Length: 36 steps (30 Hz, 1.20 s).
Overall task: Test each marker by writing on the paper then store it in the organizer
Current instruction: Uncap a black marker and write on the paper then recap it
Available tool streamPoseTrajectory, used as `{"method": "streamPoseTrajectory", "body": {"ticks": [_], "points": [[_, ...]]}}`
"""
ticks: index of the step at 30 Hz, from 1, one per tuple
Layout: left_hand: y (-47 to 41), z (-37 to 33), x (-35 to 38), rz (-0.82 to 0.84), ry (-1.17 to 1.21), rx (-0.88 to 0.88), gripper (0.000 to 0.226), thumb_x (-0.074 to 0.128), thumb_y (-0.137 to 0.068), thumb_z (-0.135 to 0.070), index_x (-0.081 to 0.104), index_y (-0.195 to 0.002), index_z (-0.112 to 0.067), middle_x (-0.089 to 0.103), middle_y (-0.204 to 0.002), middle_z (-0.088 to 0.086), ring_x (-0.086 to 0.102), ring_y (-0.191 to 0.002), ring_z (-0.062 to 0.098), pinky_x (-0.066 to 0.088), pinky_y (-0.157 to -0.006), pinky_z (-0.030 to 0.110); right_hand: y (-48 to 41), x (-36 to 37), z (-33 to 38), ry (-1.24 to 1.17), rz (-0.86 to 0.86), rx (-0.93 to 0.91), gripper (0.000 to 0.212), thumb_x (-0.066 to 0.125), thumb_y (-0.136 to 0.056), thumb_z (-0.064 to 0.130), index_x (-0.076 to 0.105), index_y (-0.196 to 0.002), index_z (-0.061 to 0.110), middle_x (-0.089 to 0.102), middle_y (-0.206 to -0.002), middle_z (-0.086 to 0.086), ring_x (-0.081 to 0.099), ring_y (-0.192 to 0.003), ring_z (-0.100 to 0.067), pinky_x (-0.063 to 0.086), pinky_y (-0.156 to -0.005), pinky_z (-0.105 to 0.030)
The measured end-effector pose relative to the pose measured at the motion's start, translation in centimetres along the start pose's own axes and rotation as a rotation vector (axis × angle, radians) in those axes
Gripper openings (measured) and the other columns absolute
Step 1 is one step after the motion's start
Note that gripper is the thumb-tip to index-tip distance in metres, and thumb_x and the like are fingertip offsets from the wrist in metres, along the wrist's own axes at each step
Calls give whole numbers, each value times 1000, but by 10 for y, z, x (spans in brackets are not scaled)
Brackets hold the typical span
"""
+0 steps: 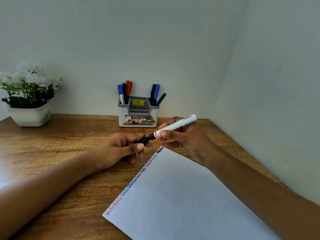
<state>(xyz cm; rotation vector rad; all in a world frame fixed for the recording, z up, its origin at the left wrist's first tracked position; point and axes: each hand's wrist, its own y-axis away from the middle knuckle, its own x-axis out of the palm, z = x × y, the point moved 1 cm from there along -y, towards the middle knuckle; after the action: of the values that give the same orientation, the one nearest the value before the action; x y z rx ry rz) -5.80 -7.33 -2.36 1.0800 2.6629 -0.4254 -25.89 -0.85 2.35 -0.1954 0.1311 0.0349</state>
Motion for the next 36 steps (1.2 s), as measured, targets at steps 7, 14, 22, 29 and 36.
{"method": "streamPoseTrajectory", "body": {"ticks": [7, 14, 22, 29, 36], "points": [[0, -5, 0, 92, -17, -55, 50, 63, -73, -65, 71, -104, -27, 64, -75, -3, 56, -66, 5, 48, -63, 18, 0, -4, 4, 49, 37, 22, 8, 72, -79, 8, 70, -85, 12, 67, -74, -5, 62, -65, -12, 53, -56, -23], [2, -9, -1, 131, 14, -129, 64, 70, -64, -67, 72, -105, -18, 63, -75, 1, 53, -66, 9, 45, -65, 19, 0, -3, 4, 125, 131, -3, 12, 72, -78, 8, 69, -89, 13, 69, -75, -1, 66, -70, -10, 55, -58, -23], [1, -22, 6, 49, 126, -200, 31, 56, -83, -30, 74, -96, -8, 56, -64, 1, 46, -55, 8, 38, -49, 16, -3, -3, -2, 1, 53, 42, 7, 70, -80, 13, 68, -87, 11, 63, -64, 4, 56, -57, -8, 44, -46, -20], [-1, -24, 17, -134, 148, -137, 27, 57, -84, -26, 71, -98, -8, 59, -64, 2, 50, -52, 10, 39, -46, 16, -4, 0, 0, -31, -61, 57, 23, 73, -78, 17, 67, -96, 5, 62, -67, 2, 55, -55, -6, 42, -44, -19], [-9, -38, 16, -197, 98, -157, 31, 57, -78, -35, 69, -103, -21, 75, -93, 1, 68, -81, 15, 56, -69, 26, -1, 4, 11, -85, -157, -57, 7, 57, -90, 22, 58, -95, 18, 70, -93, -2, 67, -90, -15, 56, -71, -29]]}}
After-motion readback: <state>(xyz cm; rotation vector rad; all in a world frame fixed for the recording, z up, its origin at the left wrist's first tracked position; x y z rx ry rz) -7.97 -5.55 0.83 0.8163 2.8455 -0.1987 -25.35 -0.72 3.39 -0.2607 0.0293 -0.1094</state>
